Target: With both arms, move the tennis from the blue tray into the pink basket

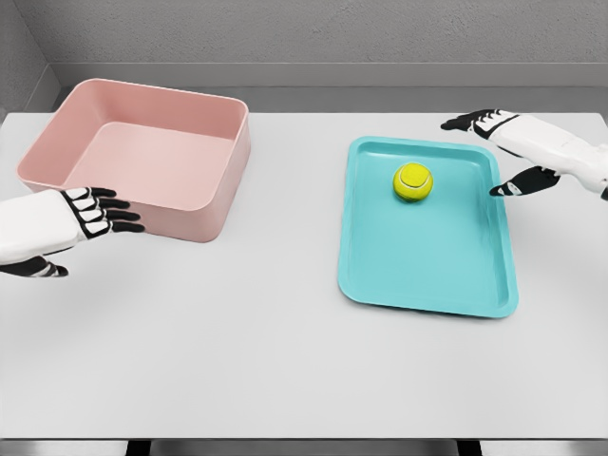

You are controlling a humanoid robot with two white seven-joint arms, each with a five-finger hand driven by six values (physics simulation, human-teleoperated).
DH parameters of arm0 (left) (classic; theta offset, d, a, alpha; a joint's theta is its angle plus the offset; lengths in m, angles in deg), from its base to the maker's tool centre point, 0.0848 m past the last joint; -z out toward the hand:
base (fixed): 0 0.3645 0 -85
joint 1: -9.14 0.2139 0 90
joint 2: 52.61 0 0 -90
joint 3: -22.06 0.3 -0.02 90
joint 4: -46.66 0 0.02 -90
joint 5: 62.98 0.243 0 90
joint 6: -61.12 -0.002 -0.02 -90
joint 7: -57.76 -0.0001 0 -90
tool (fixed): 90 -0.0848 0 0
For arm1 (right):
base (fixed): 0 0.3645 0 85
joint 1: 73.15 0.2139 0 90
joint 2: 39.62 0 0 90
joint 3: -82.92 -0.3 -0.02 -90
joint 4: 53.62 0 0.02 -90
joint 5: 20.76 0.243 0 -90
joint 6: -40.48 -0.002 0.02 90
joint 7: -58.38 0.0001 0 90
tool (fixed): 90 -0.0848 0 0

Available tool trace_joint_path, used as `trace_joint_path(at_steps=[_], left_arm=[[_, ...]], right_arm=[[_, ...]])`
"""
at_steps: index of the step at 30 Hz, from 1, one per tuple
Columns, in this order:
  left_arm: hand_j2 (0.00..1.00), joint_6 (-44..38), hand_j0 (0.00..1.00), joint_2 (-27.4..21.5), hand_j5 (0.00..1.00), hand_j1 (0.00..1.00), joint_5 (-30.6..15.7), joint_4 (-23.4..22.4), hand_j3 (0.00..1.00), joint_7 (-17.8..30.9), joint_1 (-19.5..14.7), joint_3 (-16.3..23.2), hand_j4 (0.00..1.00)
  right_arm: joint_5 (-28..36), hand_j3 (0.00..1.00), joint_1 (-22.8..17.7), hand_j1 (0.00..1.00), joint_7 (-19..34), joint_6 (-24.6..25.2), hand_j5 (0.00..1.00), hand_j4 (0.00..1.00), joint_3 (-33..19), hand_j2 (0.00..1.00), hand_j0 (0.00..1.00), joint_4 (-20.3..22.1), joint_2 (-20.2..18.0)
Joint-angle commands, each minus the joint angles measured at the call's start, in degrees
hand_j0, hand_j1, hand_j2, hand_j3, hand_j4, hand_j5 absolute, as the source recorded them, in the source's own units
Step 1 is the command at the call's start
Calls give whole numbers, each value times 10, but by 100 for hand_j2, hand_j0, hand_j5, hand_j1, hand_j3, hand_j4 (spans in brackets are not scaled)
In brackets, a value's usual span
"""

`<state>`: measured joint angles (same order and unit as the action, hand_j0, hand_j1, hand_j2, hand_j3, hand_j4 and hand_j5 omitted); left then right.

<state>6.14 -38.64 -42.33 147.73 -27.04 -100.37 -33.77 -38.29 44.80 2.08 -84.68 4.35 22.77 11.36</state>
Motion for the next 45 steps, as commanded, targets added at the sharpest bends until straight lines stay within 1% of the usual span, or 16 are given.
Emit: trace_joint_path(at_steps=[1,7,8,9,12,15,16,20,27,29,30,33,38,42,43,45], left_arm=[[100,0,100,-3,100,100,-4,0,100,0,0,-1,100],[100,0,100,-3,100,100,-4,0,100,0,1,-2,100],[100,0,100,-3,100,100,-4,0,100,0,0,-2,100],[100,0,100,-3,100,100,-4,0,100,0,0,-2,100],[100,0,100,-3,100,100,-4,0,100,0,0,-2,100],[100,0,100,-3,100,100,-4,0,100,0,0,-2,100],[100,0,100,-3,100,100,-4,0,100,0,0,-2,100],[100,0,100,-3,100,100,-4,0,100,0,0,-2,100],[100,0,100,-3,100,100,-4,0,100,0,0,-2,100],[100,0,100,-4,100,100,-4,0,100,0,0,-2,100],[100,0,100,-3,100,100,-4,0,100,0,0,-5,100],[100,0,100,-3,100,100,-4,0,100,0,0,-5,100],[100,0,100,-3,100,100,-4,0,100,1,0,-5,100],[100,0,100,-3,100,100,-3,0,100,2,1,-5,100],[100,0,100,-3,100,100,-3,0,100,2,2,-5,100],[100,0,100,-3,100,100,-3,0,100,2,2,-5,100]], right_arm=[[4,100,0,100,0,2,100,100,0,100,100,1,-1],[5,100,2,100,1,2,100,100,-3,100,100,-1,3],[6,100,3,100,11,2,100,100,0,100,100,-1,4],[11,100,3,100,13,2,100,100,5,100,100,-1,6],[74,100,3,100,13,2,100,100,43,100,100,-4,13],[75,100,5,100,13,2,100,100,56,100,100,-5,19],[74,100,9,100,13,2,100,100,59,100,100,-18,33],[75,100,38,100,13,2,100,100,97,100,100,-51,52],[74,100,40,100,13,2,100,100,104,100,100,-79,59],[74,100,45,100,13,2,100,100,106,100,100,-84,62],[74,100,48,100,13,2,100,100,106,100,100,-98,68],[73,100,61,100,13,2,100,100,118,100,100,-116,72],[68,100,69,100,13,2,100,100,120,100,100,-133,82],[68,100,84,100,13,2,100,100,130,100,100,-154,85],[67,100,88,100,13,2,100,100,131,100,100,-167,90],[66,100,88,100,13,2,100,100,131,100,100,-172,92]])
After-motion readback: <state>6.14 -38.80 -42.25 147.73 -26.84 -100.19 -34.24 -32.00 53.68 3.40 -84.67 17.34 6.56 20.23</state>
